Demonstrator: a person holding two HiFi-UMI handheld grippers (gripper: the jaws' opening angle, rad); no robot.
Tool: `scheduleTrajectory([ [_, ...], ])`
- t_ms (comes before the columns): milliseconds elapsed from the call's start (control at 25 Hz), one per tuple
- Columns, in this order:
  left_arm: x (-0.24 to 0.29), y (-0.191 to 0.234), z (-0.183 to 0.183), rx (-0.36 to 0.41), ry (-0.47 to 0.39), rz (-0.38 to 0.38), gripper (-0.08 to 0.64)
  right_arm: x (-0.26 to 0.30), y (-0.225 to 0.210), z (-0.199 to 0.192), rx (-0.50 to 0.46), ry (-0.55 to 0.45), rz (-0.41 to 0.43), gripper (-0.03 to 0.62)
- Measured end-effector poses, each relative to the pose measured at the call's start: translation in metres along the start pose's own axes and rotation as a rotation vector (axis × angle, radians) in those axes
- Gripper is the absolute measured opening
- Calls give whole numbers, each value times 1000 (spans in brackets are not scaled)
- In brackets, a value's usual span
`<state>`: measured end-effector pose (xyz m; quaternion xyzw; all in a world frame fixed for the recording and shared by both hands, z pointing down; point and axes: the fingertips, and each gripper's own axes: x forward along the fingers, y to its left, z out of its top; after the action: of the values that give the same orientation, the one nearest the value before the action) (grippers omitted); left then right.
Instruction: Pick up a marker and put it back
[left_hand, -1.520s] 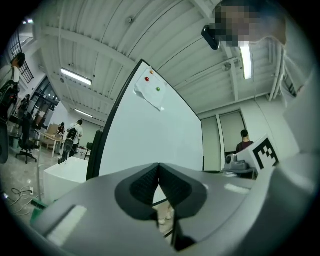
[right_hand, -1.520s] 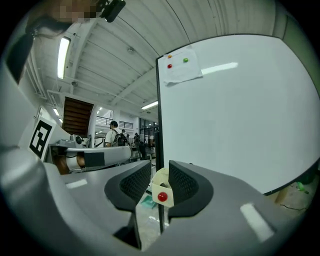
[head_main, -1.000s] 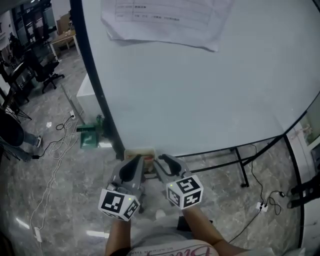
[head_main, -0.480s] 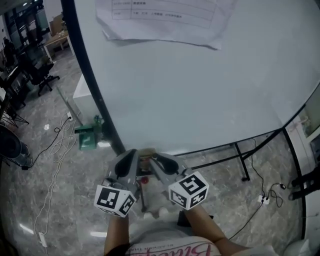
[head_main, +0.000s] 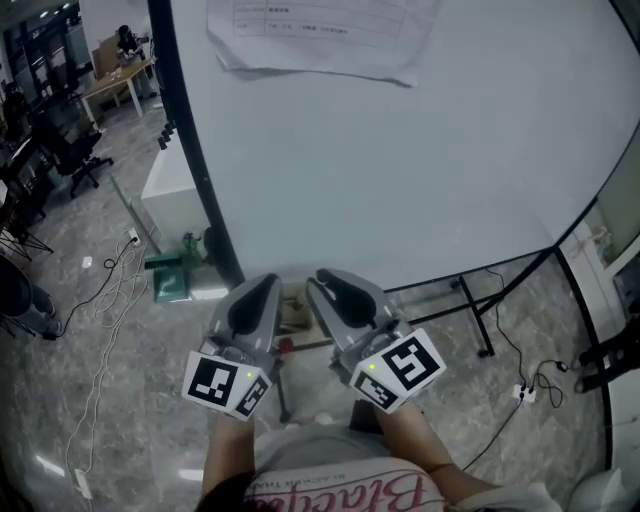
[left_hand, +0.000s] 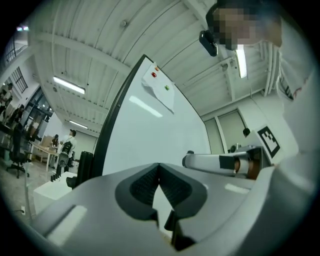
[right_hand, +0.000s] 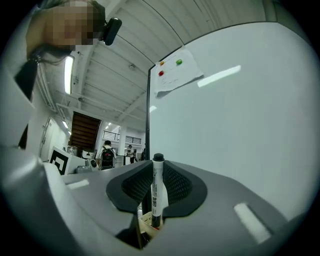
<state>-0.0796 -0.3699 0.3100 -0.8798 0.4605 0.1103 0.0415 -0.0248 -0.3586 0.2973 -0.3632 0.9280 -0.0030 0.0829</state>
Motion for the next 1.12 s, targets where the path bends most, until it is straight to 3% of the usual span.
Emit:
scheduleTrajectory([
  [360, -2, 4, 5, 8, -7, 22, 0, 5, 0, -15, 3, 33, 16, 64],
  [760, -8, 17, 1, 7, 6, 56, 0, 31, 7, -100, 102, 238, 41, 64],
  [960, -8, 19, -3, -7, 15, 56, 0, 27, -6, -133, 126, 364, -27, 66],
  [1120, -6, 20, -8, -21, 22, 48, 0, 22, -22, -141, 112, 403, -93, 69],
])
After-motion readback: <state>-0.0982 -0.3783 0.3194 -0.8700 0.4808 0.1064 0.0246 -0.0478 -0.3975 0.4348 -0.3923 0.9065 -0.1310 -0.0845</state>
